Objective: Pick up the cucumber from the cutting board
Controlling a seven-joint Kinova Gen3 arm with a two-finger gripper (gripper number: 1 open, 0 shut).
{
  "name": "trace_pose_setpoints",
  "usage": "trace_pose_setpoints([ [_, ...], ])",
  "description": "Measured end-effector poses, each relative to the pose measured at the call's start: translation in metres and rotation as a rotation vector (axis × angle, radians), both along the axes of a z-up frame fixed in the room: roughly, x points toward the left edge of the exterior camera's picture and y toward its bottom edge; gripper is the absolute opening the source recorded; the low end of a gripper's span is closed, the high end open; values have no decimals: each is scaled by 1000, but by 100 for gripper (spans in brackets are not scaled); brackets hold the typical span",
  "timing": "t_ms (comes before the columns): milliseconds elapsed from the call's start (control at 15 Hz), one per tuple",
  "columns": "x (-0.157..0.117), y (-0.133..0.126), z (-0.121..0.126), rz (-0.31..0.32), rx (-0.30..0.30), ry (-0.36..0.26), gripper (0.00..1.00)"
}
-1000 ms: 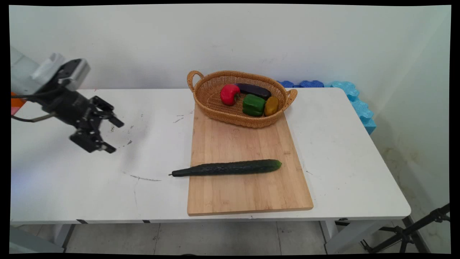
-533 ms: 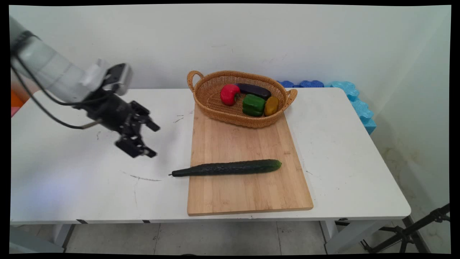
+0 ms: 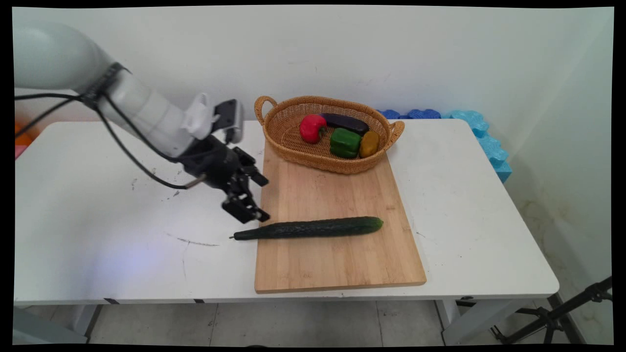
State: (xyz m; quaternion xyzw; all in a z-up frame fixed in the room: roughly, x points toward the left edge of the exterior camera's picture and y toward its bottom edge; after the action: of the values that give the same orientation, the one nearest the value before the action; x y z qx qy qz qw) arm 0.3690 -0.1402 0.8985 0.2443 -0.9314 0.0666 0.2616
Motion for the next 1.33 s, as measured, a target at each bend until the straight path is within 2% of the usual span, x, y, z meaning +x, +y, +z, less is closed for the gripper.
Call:
trace_pose_setpoints([
  [333, -38, -12, -22, -5, -5, -4, 100],
  [600, -58, -20, -37, -11, -8, -13, 100],
  [1333, -83, -30, -69, -39, -12, -53, 100],
])
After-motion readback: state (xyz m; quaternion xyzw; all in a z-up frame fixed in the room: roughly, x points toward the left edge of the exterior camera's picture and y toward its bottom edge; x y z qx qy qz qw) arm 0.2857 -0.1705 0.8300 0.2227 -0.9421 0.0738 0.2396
